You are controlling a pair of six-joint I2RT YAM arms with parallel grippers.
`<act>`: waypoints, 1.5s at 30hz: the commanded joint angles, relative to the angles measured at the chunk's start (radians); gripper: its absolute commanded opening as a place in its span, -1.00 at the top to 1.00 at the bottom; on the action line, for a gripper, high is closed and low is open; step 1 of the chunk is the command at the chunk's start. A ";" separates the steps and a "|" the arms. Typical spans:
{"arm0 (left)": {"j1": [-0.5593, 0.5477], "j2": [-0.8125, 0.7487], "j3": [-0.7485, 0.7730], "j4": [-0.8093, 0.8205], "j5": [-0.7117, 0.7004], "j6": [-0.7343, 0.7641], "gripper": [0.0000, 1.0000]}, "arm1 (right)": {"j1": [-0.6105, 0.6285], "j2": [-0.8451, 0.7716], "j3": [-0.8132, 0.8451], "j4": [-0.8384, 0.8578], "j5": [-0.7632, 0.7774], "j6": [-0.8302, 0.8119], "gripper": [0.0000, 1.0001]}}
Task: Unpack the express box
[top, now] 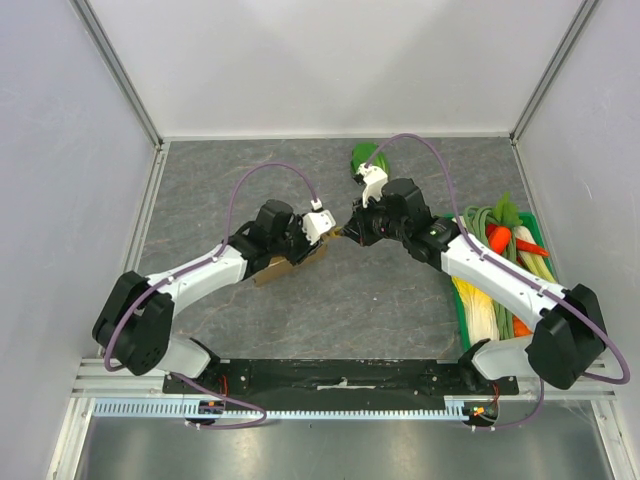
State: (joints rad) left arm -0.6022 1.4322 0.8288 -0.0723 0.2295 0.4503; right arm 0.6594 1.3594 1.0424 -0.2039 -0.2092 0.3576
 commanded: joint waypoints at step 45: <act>0.163 0.086 0.285 -0.271 0.108 -0.519 -0.85 | 0.020 0.135 0.108 0.009 0.059 0.055 1.00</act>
State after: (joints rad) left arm -0.4343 1.5337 1.0779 -0.2913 0.2832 0.0635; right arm 0.6769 1.4670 1.0790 -0.2813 -0.1780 0.3969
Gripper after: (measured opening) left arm 0.928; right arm 0.123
